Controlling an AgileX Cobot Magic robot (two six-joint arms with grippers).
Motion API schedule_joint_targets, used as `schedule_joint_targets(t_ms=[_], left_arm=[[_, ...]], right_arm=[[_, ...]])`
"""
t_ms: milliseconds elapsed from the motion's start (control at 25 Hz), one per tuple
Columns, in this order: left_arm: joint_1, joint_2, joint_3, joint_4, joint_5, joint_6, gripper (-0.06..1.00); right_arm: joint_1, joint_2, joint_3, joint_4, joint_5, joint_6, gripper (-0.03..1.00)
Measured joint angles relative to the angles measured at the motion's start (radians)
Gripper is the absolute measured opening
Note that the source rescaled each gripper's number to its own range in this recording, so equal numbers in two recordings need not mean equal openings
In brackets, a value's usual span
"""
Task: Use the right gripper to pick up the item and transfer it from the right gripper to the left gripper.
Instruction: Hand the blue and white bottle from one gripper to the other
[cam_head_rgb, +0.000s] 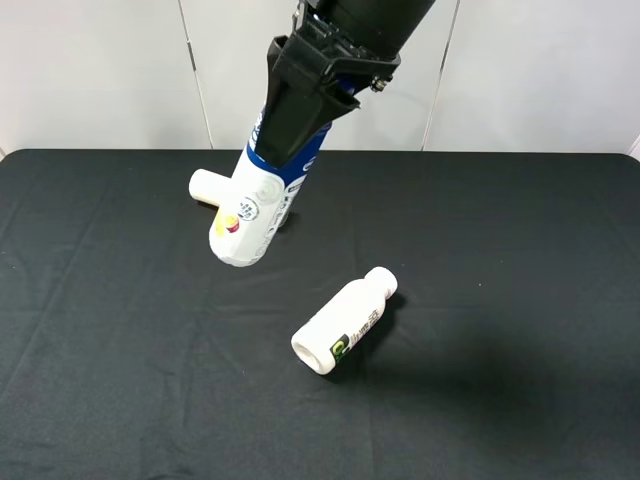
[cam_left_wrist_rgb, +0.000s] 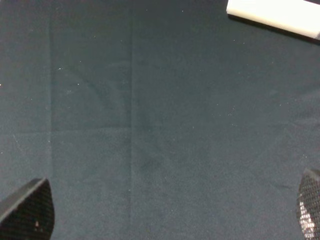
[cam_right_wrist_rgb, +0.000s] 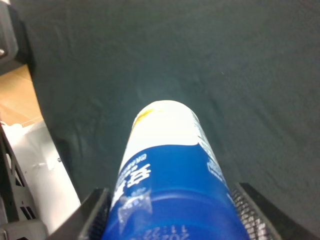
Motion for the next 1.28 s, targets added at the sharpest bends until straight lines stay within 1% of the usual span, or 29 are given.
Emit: schedule_joint_targets(t_ms=[200,320,520,720,880,1000,1280], left_arm=[[0.0,0.0,0.0,-0.003,0.0,0.005,0.93],[0.0,0.018,-0.015,-0.035,0.0,0.043,0.93],[0.0,0.162,-0.104,-0.095,0.0,0.179,0.93],[-0.005,0.316,-0.175,-0.132,-0.011,0.315,0.93],[-0.07,0.404,-0.192,-0.138,-0.064,0.383,0.93],[-0.126,0.462,-0.201,-0.138,-0.079,0.403,0.93],[-0.219,0.581,-0.213,-0.139,-0.184,0.424,0.93]], right_arm=[[0.0,0.0,0.0,0.037,0.0,-0.051,0.04],[0.0,0.0,0.0,0.04,0.0,-0.06,0.04],[0.0,0.0,0.0,0.04,0.0,-0.069,0.04],[0.0,0.0,0.0,0.04,0.0,-0.069,0.04],[-0.003,0.0,0.0,0.041,-0.004,-0.07,0.04],[-0.017,0.0,0.0,0.058,-0.009,-0.071,0.04],[-0.11,0.0,0.0,0.188,-0.012,-0.118,0.04]])
